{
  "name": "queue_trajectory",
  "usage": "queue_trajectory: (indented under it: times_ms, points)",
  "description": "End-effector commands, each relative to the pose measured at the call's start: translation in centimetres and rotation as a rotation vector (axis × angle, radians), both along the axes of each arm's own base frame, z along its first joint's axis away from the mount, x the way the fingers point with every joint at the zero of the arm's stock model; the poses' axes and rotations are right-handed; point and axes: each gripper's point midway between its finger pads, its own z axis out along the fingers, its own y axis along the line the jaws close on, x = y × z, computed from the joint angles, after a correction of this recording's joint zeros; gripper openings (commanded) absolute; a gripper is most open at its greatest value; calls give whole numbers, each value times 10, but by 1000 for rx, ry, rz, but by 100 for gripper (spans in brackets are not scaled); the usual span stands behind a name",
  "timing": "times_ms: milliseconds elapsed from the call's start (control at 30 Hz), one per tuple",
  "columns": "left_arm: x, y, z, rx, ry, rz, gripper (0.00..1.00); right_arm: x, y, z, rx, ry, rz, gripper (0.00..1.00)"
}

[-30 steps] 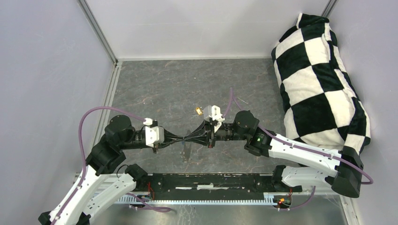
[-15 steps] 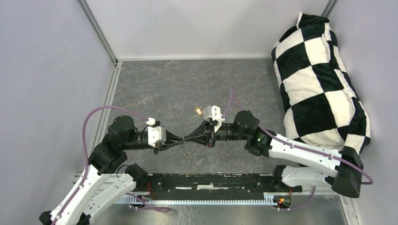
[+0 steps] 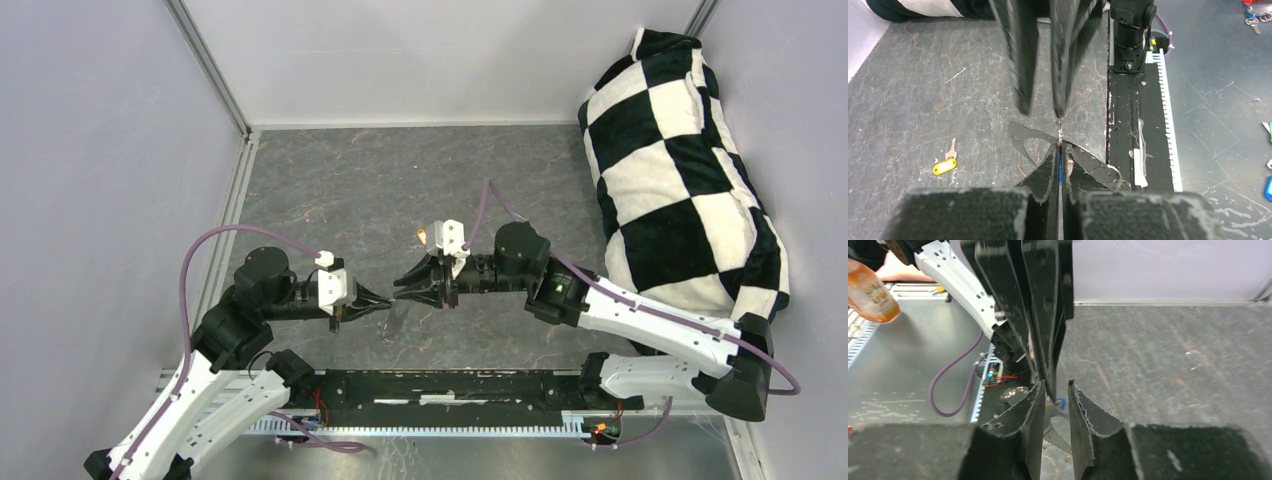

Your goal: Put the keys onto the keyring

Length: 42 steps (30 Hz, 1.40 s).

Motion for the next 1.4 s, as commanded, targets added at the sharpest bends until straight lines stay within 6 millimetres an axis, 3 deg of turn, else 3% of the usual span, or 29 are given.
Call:
queue_trajectory:
  times_ms: [0, 67, 267, 900, 1233, 1367]
  points:
    - [-2, 1, 2, 8, -1, -3, 2, 11, -10, 24, -140, -151, -17, 30]
    - [-1, 2, 1, 14, -4, -1, 2, 11, -10, 27, -210, -180, 17, 31]
    - [2, 1, 3, 19, -7, 7, 2, 5, -5, 6, -402, -163, 130, 31]
    - [7, 2, 1, 36, -14, 22, 2, -5, 14, -7, -478, -178, 190, 26]
    - [12, 4, 0, 42, -36, 50, 2, -11, 10, 17, -400, -181, 191, 33]
    - [13, 4, 3, 35, -45, 55, 2, -14, 13, 8, -405, -153, 209, 34]
